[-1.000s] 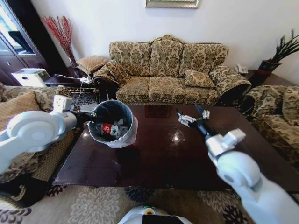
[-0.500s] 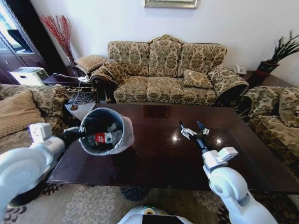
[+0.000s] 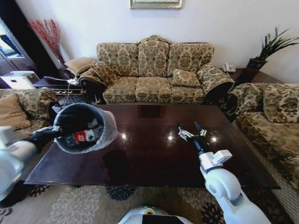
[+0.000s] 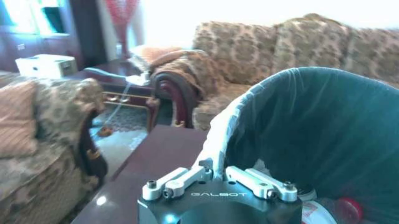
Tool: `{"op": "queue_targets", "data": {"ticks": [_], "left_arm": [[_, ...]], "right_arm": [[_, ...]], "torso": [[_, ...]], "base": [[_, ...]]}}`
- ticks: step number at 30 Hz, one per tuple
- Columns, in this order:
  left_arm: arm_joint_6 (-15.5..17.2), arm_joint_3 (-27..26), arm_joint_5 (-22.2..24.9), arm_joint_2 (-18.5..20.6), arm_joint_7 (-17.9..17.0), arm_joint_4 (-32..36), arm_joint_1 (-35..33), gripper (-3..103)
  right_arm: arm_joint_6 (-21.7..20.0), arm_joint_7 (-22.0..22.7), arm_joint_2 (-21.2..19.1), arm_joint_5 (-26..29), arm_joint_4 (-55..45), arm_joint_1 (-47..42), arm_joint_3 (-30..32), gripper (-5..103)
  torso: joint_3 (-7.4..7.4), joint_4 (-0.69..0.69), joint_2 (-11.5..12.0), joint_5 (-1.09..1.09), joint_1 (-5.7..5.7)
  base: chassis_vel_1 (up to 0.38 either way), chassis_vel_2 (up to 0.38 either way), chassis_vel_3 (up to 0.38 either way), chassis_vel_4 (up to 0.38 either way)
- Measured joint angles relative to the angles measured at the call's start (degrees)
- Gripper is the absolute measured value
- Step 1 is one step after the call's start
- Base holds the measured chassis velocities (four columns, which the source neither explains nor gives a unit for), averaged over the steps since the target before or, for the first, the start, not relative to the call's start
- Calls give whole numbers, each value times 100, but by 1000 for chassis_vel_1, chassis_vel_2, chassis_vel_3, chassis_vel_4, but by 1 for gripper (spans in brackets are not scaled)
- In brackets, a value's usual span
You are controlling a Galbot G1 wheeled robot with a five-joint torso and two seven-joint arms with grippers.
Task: Move to the front of the table and place the trash on the table into the trash bin.
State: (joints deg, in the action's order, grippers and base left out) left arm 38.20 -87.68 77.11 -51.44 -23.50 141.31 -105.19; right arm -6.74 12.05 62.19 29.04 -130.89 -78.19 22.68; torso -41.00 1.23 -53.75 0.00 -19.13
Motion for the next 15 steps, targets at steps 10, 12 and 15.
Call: {"op": "queue_targets", "data": {"ticks": [10, 12, 15], "left_arm": [[-157, 176, -935, -1693, 342, 181, 88, 0], [-203, 181, -1165, -1920, 414, 184, 98, 0], [-234, 170, -1304, -2082, 458, 185, 100, 0]], "right_arm": [[113, 33, -9, -90, -44, -14, -12, 100], [143, 35, 8, -116, -44, -41, -9, 100], [183, 27, 45, -164, -26, -64, -23, 100]], "torso": [[0, -1, 0, 1, 0], [0, -4, 1, 6, -1], [-1, -3, 1, 2, -2]], "base": [[58, 29, -23, 2], [13, -74, -54, 53], [39, -123, -91, 101]]}}
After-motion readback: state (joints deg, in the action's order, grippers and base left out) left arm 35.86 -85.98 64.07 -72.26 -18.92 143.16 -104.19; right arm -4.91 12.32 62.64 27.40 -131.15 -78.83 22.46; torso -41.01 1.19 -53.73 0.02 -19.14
